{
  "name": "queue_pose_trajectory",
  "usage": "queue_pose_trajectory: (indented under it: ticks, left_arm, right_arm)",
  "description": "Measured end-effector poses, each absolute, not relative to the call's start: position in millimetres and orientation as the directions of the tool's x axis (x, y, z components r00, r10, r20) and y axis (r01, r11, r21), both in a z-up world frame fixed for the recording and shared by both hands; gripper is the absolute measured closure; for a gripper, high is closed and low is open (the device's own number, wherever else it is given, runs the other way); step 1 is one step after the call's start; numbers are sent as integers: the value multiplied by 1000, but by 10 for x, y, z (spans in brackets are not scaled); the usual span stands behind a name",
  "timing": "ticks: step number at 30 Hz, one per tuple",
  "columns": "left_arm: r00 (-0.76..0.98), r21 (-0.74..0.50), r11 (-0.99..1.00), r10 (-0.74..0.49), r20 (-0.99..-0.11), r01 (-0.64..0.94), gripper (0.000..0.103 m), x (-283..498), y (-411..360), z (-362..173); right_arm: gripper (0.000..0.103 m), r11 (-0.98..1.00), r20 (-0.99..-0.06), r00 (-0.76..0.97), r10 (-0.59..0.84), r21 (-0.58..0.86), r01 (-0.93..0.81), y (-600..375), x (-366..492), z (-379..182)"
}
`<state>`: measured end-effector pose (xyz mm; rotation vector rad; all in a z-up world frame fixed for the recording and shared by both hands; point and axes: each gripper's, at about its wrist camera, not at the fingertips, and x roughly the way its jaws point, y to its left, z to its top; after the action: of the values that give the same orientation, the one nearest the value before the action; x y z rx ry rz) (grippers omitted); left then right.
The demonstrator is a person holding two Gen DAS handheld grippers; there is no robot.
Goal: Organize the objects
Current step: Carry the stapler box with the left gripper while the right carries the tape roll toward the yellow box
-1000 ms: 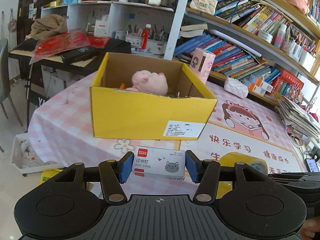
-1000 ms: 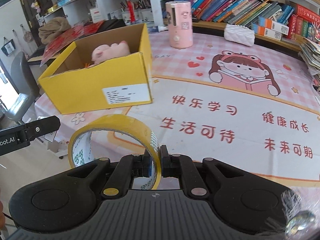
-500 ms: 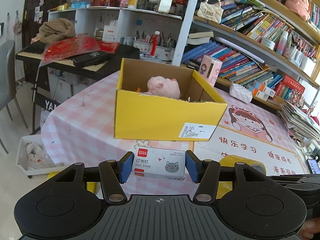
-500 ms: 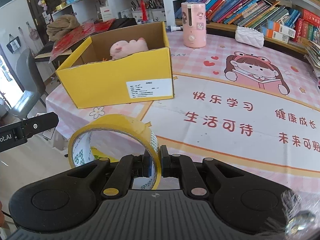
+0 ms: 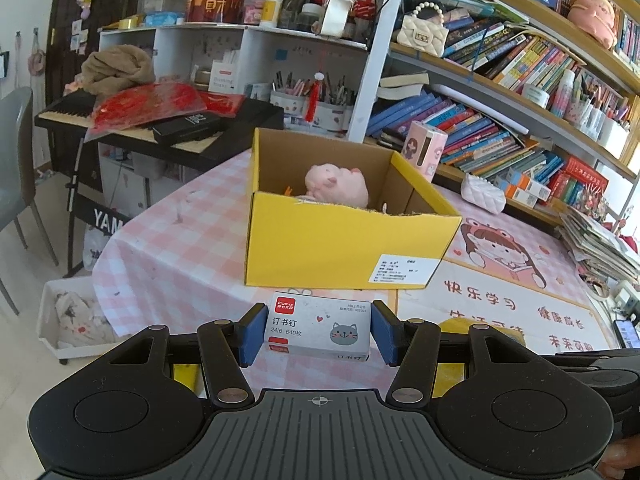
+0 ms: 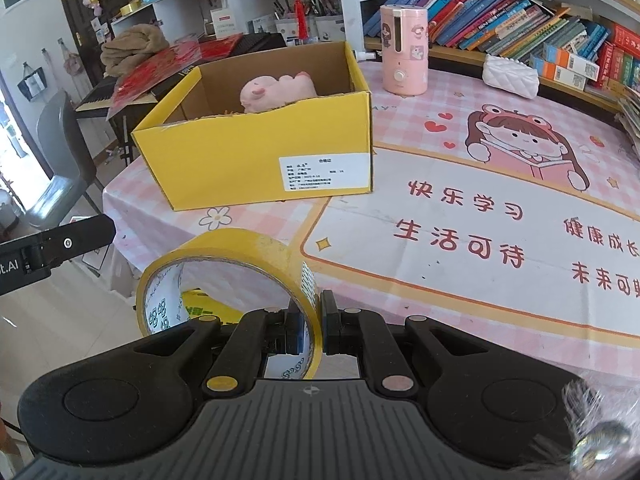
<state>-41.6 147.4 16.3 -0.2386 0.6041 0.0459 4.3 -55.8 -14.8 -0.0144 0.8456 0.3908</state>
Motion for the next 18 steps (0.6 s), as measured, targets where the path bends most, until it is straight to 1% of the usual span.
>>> queue_pose_trajectory:
  ticks: [12, 18]
  left_arm:
    - [835, -219, 969, -27, -549, -113, 49, -295, 1524, 229]
    - [851, -201, 973, -10, -525, -113, 49, -96, 1560, 331]
  right_arm:
    - [95, 924, -730, 596, 334, 129, -360, -469, 188, -85]
    - [95, 922, -698, 625, 349, 138, -361, -453, 415, 31]
